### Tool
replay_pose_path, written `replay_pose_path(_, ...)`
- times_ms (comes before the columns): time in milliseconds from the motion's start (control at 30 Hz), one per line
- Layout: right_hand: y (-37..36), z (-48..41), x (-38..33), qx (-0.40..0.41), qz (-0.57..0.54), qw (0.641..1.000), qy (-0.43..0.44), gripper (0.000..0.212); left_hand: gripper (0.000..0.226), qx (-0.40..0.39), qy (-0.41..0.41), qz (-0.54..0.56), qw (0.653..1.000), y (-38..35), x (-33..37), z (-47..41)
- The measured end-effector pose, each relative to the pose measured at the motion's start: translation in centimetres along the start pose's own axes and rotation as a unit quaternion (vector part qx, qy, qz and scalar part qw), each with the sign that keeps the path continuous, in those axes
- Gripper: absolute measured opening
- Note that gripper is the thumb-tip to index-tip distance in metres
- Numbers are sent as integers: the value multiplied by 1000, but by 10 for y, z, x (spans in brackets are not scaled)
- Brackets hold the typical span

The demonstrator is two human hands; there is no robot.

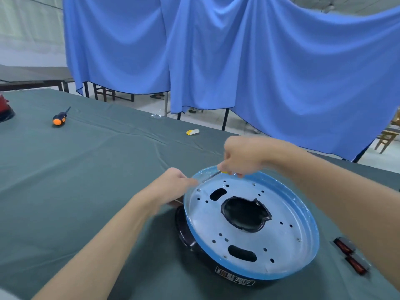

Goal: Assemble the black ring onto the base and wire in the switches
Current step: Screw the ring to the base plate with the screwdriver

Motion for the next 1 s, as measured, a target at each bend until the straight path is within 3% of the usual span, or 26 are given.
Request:
replay_pose_path(67,3,9,29,62,-59,996,-20,37,8,29,6,-65,997,6,7,2)
replay_pose_path(167,-2,25,68,149,-142,977,-54,45,13,116,15,-104,988,14,16,6)
replay_pose_path(333,-15,37,92,181,-219,957,-60,43,34,166,55,-80,981,14,13,10)
replay_pose_path(467,-9,42,103,253,-256,932,-42,46,37,170,72,-47,982,12,11,12)
replay_pose_path(600,-22,41,119,265,-294,916,-65,39,41,208,77,-71,972,16,15,16)
replay_pose_path(800,-35,45,135,259,-328,906,-73,31,39,185,84,-108,973,7,9,16)
replay_pose_path(900,-38,51,147,299,-335,889,-93,34,29,94,118,-92,984,-2,0,19)
replay_pose_path(1000,-47,54,155,328,-351,871,-109,33,33,28,147,-27,988,-10,-4,26)
Point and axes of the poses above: each hand's wrist, its own z-axis away from the middle knuckle, its own y-axis out of the back of the hand, x = y × z, the point moved 8 cm from there along -z, towards the middle knuckle, and after that the axes turned 14 degrees about -z, right-handed, at the moved point
